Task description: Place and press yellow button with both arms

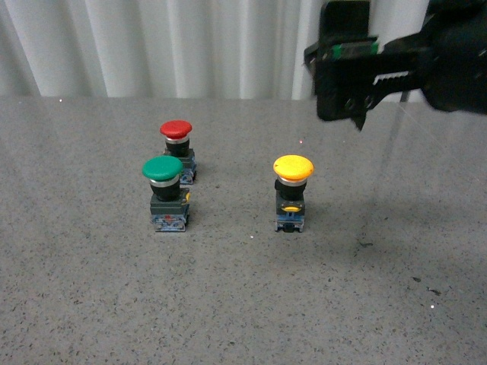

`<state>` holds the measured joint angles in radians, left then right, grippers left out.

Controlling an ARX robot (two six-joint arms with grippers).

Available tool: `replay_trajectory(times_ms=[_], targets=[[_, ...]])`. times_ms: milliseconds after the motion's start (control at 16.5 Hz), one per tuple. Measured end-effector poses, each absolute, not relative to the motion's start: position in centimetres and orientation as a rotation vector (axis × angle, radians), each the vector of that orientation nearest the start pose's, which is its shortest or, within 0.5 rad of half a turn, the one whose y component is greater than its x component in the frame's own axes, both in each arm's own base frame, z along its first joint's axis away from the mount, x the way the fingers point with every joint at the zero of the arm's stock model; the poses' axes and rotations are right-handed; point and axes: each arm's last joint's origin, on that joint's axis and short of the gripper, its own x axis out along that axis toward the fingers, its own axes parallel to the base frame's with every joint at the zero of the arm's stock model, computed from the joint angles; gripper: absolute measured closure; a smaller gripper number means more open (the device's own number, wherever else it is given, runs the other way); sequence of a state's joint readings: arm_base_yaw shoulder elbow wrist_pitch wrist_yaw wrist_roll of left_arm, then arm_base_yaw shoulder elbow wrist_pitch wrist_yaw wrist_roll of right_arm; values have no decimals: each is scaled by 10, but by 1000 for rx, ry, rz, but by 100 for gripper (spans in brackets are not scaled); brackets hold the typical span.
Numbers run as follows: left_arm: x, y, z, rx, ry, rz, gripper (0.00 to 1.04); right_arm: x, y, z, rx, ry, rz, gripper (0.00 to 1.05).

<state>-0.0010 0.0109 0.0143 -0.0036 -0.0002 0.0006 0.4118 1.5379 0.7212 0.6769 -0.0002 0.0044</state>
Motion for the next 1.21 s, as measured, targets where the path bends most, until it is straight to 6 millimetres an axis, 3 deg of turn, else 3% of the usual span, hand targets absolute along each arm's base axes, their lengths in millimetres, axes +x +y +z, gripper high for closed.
replay_trajectory(times_ms=[182, 242, 364, 1212], targets=[[98, 0, 167, 1, 0, -1, 7, 301, 145, 198, -49, 207, 445, 62], [98, 0, 167, 1, 0, -1, 7, 299, 151, 193, -60, 227, 464, 86], [98, 0, 167, 1, 0, -1, 7, 296, 158, 190, -76, 240, 491, 103], [98, 0, 167, 1, 1, -1, 7, 300, 165, 161, -110, 340, 506, 103]])
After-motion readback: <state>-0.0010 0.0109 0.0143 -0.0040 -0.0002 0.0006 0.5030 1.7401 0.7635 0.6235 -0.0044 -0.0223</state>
